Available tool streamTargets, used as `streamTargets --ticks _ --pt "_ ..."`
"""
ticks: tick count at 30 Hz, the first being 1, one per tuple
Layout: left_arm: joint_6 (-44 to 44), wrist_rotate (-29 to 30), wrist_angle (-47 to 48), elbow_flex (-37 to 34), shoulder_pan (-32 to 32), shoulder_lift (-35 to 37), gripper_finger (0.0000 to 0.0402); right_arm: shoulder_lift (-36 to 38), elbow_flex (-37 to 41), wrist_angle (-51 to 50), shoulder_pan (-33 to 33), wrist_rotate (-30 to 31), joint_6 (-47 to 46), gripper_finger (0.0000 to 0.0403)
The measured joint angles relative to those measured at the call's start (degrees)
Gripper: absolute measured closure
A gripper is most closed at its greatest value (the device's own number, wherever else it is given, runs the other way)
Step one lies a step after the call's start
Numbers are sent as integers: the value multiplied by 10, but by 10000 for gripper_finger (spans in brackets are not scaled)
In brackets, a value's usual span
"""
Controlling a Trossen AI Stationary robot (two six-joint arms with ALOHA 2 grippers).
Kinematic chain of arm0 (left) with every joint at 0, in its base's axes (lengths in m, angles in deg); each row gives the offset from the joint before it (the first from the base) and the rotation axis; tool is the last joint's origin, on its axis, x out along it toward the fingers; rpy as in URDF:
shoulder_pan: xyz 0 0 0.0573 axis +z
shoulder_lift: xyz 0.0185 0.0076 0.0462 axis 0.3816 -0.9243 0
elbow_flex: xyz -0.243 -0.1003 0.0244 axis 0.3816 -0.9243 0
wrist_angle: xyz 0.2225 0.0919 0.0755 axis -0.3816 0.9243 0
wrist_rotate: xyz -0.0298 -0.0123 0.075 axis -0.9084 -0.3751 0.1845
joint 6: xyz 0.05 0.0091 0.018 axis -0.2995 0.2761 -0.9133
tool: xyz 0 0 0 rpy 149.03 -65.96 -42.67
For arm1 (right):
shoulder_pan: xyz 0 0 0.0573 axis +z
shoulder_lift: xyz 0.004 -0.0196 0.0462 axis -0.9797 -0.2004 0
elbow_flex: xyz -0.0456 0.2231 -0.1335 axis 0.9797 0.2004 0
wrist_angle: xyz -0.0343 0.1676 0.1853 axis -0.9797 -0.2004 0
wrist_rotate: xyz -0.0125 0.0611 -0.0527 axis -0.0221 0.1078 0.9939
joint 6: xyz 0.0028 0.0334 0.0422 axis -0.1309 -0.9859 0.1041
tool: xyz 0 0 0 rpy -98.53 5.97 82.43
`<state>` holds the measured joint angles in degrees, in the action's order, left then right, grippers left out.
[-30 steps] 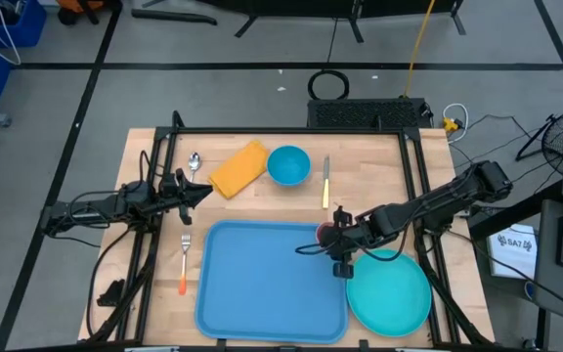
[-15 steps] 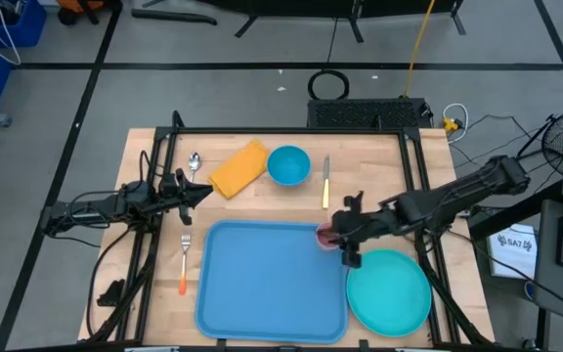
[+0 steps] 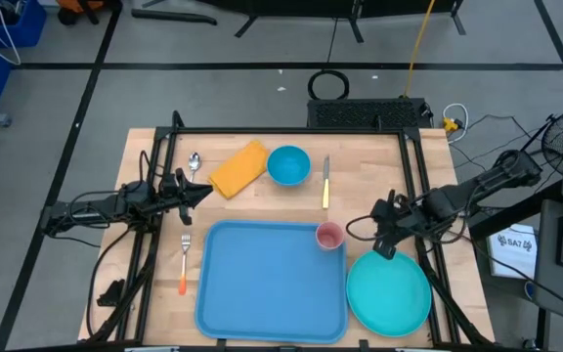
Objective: Set up tray
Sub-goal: Put the light blue plate on the blue tray
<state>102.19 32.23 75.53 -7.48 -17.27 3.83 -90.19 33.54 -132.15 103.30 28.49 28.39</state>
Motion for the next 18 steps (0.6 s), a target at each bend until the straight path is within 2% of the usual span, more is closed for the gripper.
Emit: streamTargets --ticks 7,18 --pt "0 0 0 0 0 0 355 -1 135 53 0 -133 -49 271" --pt "0 0 0 0 0 0 355 0 208 105 0 -155 -63 271"
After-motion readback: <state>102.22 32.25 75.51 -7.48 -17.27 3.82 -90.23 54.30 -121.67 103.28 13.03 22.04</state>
